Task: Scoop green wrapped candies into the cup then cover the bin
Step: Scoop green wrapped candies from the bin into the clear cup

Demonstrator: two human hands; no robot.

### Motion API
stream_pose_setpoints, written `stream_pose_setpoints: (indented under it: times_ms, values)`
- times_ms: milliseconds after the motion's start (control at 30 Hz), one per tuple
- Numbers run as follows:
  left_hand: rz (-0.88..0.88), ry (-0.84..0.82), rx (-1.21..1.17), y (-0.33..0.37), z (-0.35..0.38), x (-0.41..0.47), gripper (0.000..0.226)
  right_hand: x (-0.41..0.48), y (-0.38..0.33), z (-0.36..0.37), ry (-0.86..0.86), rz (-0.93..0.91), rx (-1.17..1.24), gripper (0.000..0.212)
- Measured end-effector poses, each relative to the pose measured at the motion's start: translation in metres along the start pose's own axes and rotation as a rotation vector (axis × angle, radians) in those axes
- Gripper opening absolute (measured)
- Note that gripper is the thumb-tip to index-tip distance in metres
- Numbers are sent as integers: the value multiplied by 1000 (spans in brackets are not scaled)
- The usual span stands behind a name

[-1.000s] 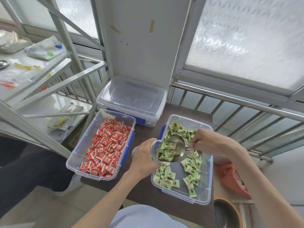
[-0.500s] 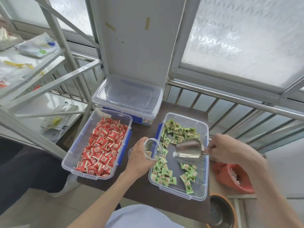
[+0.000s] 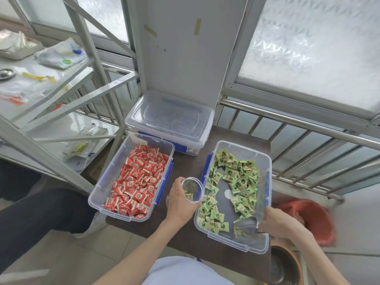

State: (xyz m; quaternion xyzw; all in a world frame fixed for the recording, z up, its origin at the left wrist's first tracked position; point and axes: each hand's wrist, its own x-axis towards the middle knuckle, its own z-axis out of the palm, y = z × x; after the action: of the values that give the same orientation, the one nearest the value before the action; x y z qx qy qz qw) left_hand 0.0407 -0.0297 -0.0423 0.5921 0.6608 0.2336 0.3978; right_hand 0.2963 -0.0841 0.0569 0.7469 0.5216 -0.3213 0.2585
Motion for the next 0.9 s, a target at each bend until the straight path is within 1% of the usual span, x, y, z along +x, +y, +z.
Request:
stream_pose_setpoints:
  times_ms: [33,100,133,200,233,300,367,467,567,633,667,733,800,900]
  values:
    - [0,7,3,0,1,1,92,-2,-1,3,-20,-54,-20,11]
    - [6,15,24,2,2,3,92,-5,0,9,-94,-138,-7,23]
    - [7,17,35,3,2,4,93,-8,0,11,-128,-114,53,23]
    - [3,11,34,3,1,5,93,-8,3,15,-40,-74,256,18]
    - [-5,5,23,2,1,5,93,-11,1,19,-3,-34,332,27]
    - [-18,-8,3,0,0,5,93,-10,-5,30,11,6,434,44]
    - [-25,-14,-4,0,0,6,93,-9,-13,39,14,-12,488,49]
    - [-38,-7,-4,2,0,7,95,-7,-21,44,55,-28,524,51]
    - [-43,-11,7,2,1,7,95,-7,-20,45,37,-31,537,53]
    - [-42,-7,10,2,1,7,94,-6,-17,46,19,-14,533,50]
    - [-42,-5,10,2,1,7,94,-5,-15,44,13,-8,518,45]
    - [-40,-2,10,3,1,7,93,-1,-13,37,19,11,436,33]
    - [-33,3,15,4,0,6,91,3,-17,29,-3,20,374,31]
    - [-24,3,12,6,0,6,90,13,-34,16,-77,18,430,25]
